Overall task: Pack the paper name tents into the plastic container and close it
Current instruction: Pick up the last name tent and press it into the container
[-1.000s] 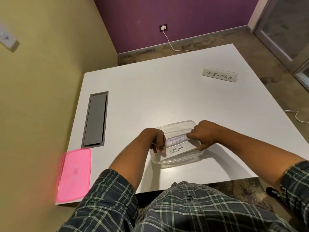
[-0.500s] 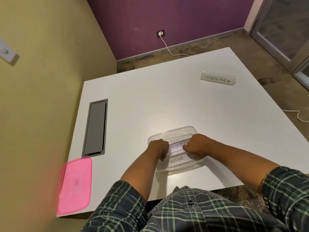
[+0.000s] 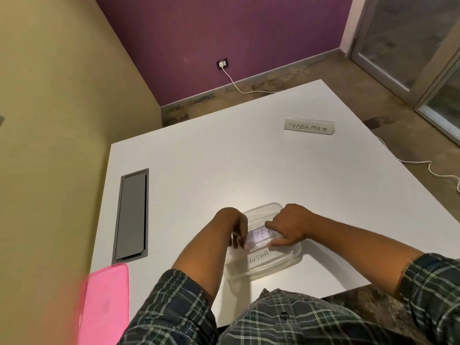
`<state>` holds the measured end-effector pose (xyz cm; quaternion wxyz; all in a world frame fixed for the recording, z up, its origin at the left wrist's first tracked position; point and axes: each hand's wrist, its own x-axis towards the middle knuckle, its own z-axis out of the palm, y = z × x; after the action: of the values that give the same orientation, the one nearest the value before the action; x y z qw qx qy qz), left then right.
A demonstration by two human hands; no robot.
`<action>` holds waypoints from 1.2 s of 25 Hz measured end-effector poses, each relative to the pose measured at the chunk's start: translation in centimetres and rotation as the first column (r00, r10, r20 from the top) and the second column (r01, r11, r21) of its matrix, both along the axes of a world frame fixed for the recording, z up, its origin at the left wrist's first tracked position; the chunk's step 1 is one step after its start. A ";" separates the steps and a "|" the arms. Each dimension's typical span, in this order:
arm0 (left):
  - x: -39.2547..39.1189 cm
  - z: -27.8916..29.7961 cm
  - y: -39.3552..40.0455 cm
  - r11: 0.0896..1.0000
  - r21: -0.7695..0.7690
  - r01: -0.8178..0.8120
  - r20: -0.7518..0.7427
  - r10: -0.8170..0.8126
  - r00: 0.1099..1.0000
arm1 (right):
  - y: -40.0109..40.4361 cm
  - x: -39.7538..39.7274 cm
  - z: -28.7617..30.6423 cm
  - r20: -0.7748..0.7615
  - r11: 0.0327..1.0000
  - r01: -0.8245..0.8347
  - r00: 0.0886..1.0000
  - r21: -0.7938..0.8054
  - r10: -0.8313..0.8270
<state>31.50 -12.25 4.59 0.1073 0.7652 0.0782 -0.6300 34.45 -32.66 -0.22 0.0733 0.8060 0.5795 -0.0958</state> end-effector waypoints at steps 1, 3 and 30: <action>1.2 0.6 0.2 0.999 -0.037 -0.032 0.001 0.032 0.999 | -0.2 0.6 0.4 -0.001 0.994 0.075 0.997 0.079 -0.075; 3.7 1.7 0.5 0.996 -0.082 -0.042 0.077 0.049 0.996 | -0.5 2.4 1.5 -0.028 0.942 0.268 0.963 0.201 -0.268; 36.5 -7.6 -6.2 0.919 -0.373 -0.129 0.735 0.378 0.562 | -12.2 32.3 -7.2 -0.745 -0.112 0.992 -0.028 0.063 -0.666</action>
<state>67.96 -18.47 -2.99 0.3269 0.9215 0.0438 -0.2049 66.71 -44.83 -7.45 -0.4259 0.8863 -0.1340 -0.1229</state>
